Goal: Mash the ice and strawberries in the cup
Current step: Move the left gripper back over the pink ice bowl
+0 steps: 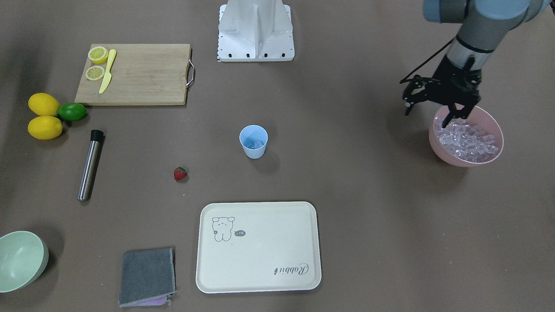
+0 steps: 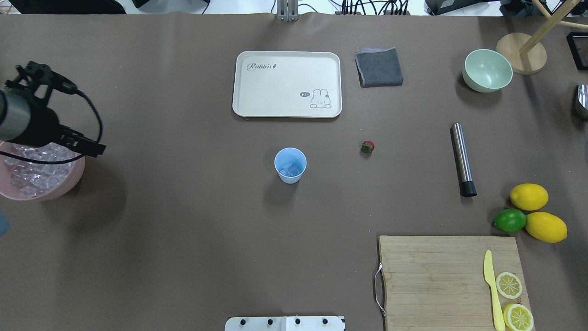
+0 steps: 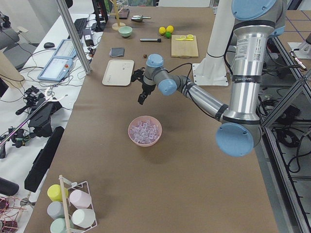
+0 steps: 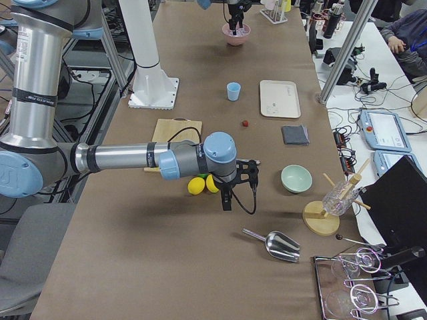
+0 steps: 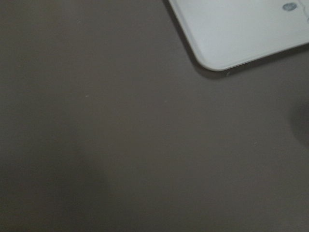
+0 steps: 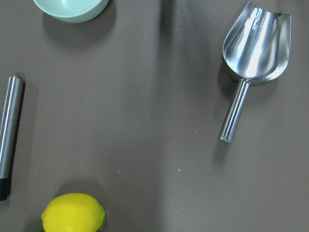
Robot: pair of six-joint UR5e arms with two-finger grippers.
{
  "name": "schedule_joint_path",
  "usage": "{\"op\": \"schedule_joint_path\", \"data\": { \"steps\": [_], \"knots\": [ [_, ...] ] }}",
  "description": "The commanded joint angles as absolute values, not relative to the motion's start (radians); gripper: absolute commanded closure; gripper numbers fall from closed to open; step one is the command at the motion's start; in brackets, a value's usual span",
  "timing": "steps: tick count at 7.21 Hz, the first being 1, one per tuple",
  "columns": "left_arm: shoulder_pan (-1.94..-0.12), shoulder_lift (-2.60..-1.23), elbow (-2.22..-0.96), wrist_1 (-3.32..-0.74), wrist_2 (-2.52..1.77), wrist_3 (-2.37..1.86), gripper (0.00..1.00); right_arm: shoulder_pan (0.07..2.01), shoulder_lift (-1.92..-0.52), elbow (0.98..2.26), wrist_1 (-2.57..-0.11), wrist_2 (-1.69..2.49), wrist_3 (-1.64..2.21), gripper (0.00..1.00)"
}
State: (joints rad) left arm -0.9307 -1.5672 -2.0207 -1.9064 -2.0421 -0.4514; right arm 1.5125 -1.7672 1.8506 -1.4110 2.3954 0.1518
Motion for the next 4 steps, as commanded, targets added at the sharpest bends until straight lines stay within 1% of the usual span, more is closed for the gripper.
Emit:
{"op": "schedule_joint_path", "data": {
  "steps": [1, 2, 3, 4],
  "knots": [
    [-0.992, -1.418, -1.926, -2.116, -2.091, -0.367, 0.0, 1.513, -1.767, 1.852, -1.404, 2.395, 0.152, 0.0],
    [-0.994, -1.407, -1.852, -2.197, -2.091, -0.365, 0.0, 1.513, -1.767, 1.848, -1.385, 2.393, 0.153, 0.0],
    [-0.994, -1.402, -1.817, -2.23, -2.091, -0.365, 0.01, 1.513, -1.769, 1.845, -1.382, 2.391, 0.153, 0.0],
    [-0.994, -1.382, -1.822, -2.23, -2.091, -0.365, 0.01, 1.513, -1.769, 1.847, -1.382, 2.391, 0.152, 0.0]
  ]
}}
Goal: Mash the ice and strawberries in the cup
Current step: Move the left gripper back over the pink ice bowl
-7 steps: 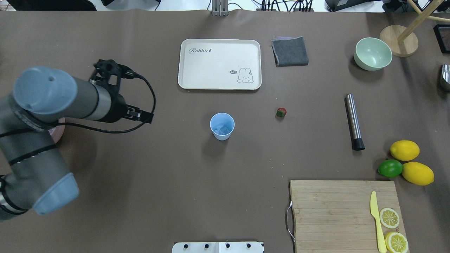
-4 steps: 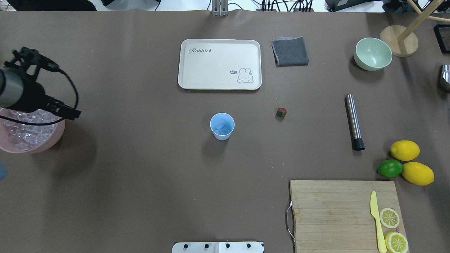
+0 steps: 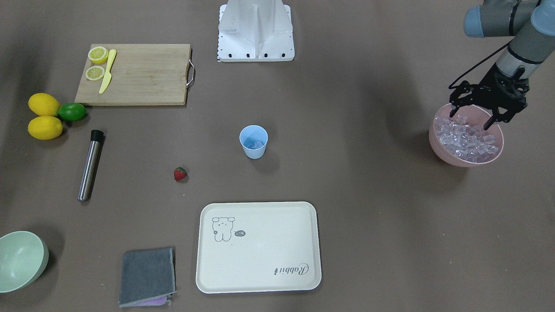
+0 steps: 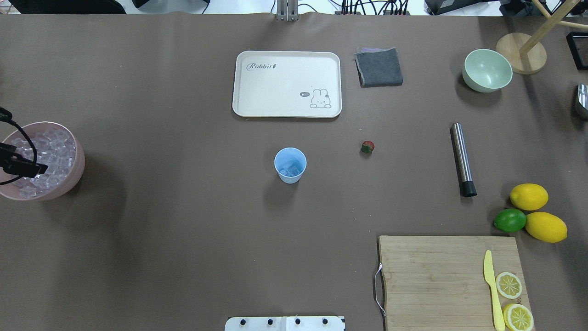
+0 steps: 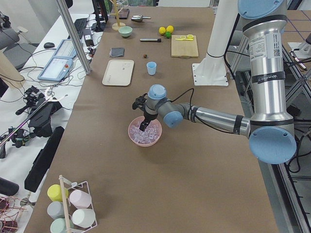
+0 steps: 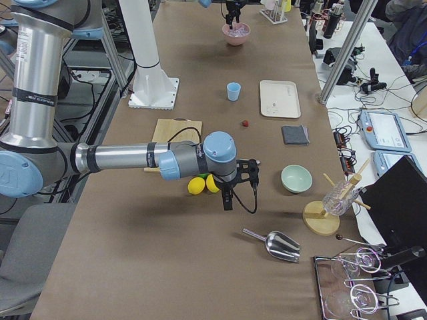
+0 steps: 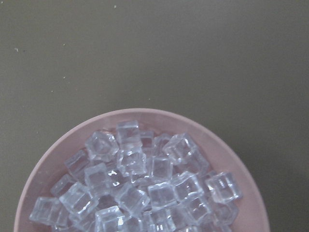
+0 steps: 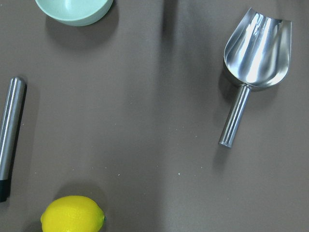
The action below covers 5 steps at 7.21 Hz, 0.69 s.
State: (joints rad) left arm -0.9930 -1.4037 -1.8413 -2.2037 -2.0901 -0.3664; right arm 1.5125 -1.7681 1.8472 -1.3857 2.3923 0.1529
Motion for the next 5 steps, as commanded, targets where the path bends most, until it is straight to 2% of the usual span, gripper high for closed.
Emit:
{"op": "schedule_joint_path", "data": {
  "steps": [1, 5],
  "knots": [
    [-0.994, -1.382, -1.821, -2.229, -2.089, -0.367, 0.01, 1.513, -1.769, 1.847, -1.382, 2.391, 0.152, 0.0],
    [-0.976, -1.353, -1.813, -2.223, -2.079, -0.36, 0.07, 1.513, -1.767, 1.847, -1.382, 2.39, 0.153, 0.0]
  ]
}}
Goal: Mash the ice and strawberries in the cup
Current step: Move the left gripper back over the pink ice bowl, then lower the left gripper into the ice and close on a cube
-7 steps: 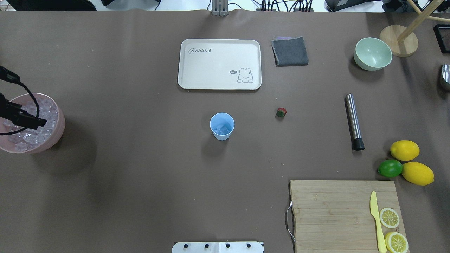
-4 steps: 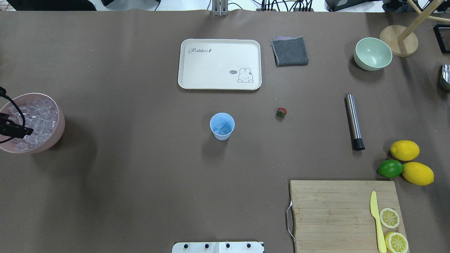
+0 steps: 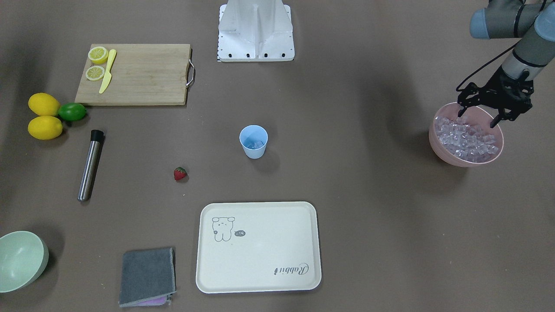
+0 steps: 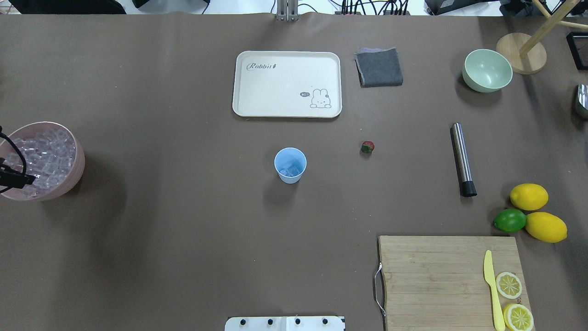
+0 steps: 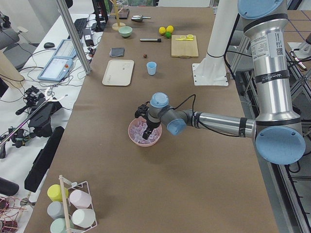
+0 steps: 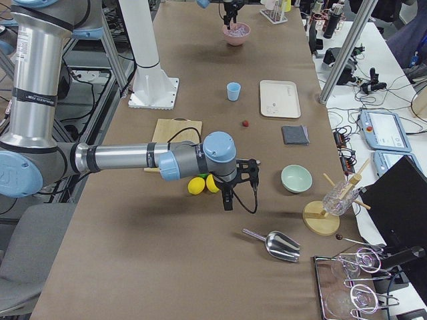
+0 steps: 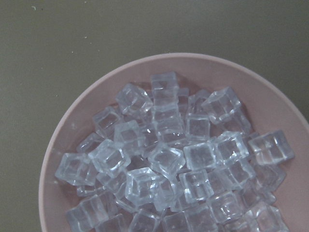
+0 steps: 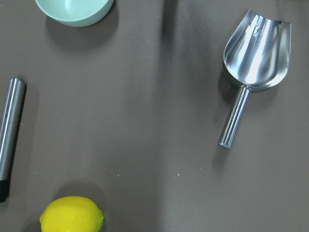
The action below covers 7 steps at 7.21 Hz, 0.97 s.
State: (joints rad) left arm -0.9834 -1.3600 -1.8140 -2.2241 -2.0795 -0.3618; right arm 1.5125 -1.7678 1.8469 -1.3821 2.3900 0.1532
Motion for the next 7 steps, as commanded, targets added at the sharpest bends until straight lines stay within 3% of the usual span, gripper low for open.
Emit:
{"op": "schedule_joint_path", "data": {
  "steps": [1, 5, 7],
  "knots": [
    [-0.954, -1.353, -1.813, -2.221, -2.077, -0.36, 0.07, 1.513, -1.769, 1.845, -1.382, 2.39, 0.155, 0.0],
    [-0.894, -1.353, -1.803, -2.218, -2.056, -0.351, 0.08, 1.513, -1.769, 1.845, -1.382, 2.39, 0.16, 0.0],
    [-0.894, -1.347, -1.798, -2.215, -2.056, -0.341, 0.13, 1.513, -1.769, 1.845, -1.382, 2.39, 0.16, 0.0]
  ]
}}
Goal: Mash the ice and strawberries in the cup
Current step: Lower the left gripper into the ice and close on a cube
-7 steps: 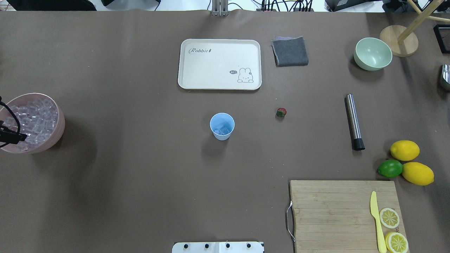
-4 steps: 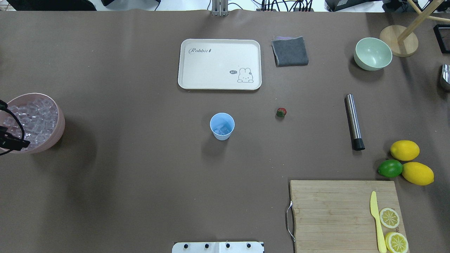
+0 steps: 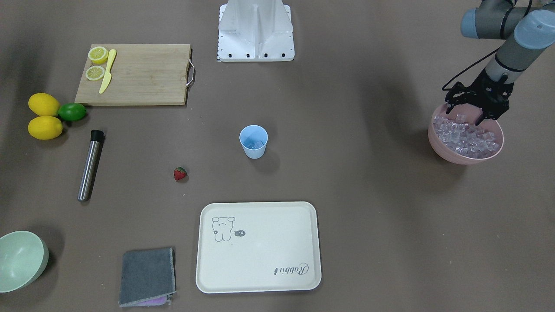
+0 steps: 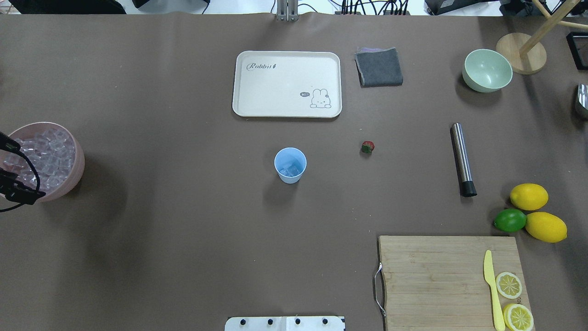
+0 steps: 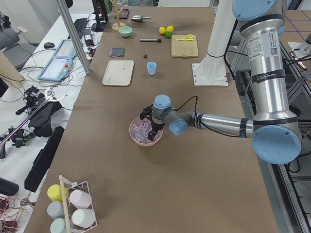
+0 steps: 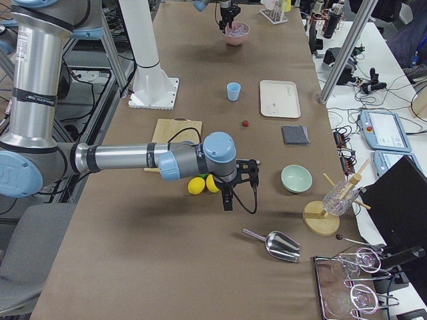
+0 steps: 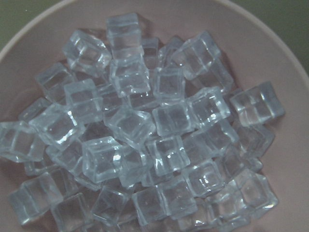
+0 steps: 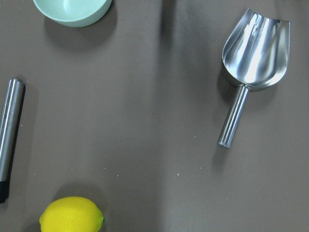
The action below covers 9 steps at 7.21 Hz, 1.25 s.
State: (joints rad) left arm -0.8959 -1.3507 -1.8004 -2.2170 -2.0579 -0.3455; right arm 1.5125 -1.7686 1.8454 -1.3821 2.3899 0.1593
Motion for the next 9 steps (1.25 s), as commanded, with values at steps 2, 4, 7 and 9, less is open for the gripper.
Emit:
{"op": "schedule_joint_path", "data": {
  "steps": [2, 4, 7, 9],
  "knots": [
    [-0.896, -1.345, -1.798, -2.215, -2.062, -0.341, 0.26, 1.513, -1.769, 1.847, -1.382, 2.391, 0.161, 0.0],
    [-0.896, -1.347, -1.796, -2.215, -2.063, -0.341, 0.36, 1.513, -1.769, 1.847, -1.382, 2.391, 0.16, 0.0],
    [-0.896, -1.348, -1.789, -2.215, -2.063, -0.341, 0.56, 1.513, -1.769, 1.847, -1.382, 2.391, 0.161, 0.0],
    [-0.897, -1.351, -1.789, -2.214, -2.063, -0.341, 0.73, 1.513, -1.767, 1.847, -1.382, 2.39, 0.161, 0.0]
  ]
}}
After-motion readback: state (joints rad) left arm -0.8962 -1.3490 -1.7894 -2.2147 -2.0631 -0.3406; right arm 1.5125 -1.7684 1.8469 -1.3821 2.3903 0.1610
